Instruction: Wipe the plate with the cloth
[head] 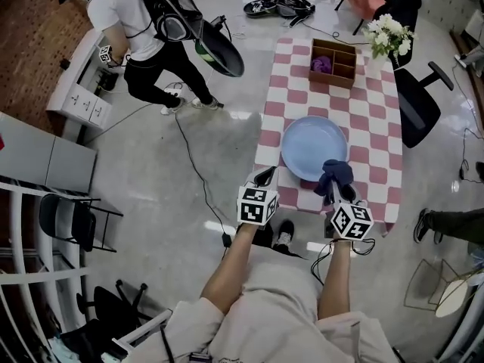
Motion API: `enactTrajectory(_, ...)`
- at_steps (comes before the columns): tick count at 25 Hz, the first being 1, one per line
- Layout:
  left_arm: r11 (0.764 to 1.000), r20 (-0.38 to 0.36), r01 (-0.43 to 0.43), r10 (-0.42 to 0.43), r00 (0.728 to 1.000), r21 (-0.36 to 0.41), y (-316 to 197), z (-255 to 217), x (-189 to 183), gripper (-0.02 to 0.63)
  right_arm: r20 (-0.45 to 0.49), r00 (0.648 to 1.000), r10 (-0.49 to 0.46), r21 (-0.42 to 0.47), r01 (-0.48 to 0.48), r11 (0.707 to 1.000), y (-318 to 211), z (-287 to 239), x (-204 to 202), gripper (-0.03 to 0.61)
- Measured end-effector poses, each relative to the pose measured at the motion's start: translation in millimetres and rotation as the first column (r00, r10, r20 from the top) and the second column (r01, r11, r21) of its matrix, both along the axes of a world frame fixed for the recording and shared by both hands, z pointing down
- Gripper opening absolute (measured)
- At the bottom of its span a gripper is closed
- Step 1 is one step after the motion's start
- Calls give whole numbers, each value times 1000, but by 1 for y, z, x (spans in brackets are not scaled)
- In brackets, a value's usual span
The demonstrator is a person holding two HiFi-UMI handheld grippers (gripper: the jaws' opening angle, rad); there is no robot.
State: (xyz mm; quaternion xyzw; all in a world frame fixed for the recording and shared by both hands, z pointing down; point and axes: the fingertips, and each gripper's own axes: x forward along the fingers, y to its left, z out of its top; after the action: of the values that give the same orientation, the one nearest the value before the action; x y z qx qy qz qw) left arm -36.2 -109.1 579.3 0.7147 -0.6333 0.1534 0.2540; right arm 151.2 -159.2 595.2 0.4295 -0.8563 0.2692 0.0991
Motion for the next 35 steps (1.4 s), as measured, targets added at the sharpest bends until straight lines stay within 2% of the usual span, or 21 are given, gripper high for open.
enactTrajectory(5, 999, 10, -26, 27, 1000, -23, -20, 5, 0, 10, 0, 999, 33, -21, -33, 999, -9, 11, 11, 117)
enactTrajectory(12, 998, -37, -62, 62, 997, -9, -63, 1, 2, 11, -54, 997, 46, 0, -46, 999, -35, 0, 11, 115)
enactTrajectory(22, 996, -108, -94, 94, 990, 5, -111, -4, -36, 11, -66, 995, 75, -3, -75, 997, -86, -17, -32, 116)
enactTrajectory(29, 977, -163, -215, 213, 963, 8, -134, 16, -49, 11, -57, 993, 102, 11, -102, 995, -97, -14, -60, 115)
enactTrajectory(35, 964, -210, -267, 263, 942, 9, -145, 17, -35, 11, -120, 986, 112, -3, -113, 994, -90, -12, -54, 115)
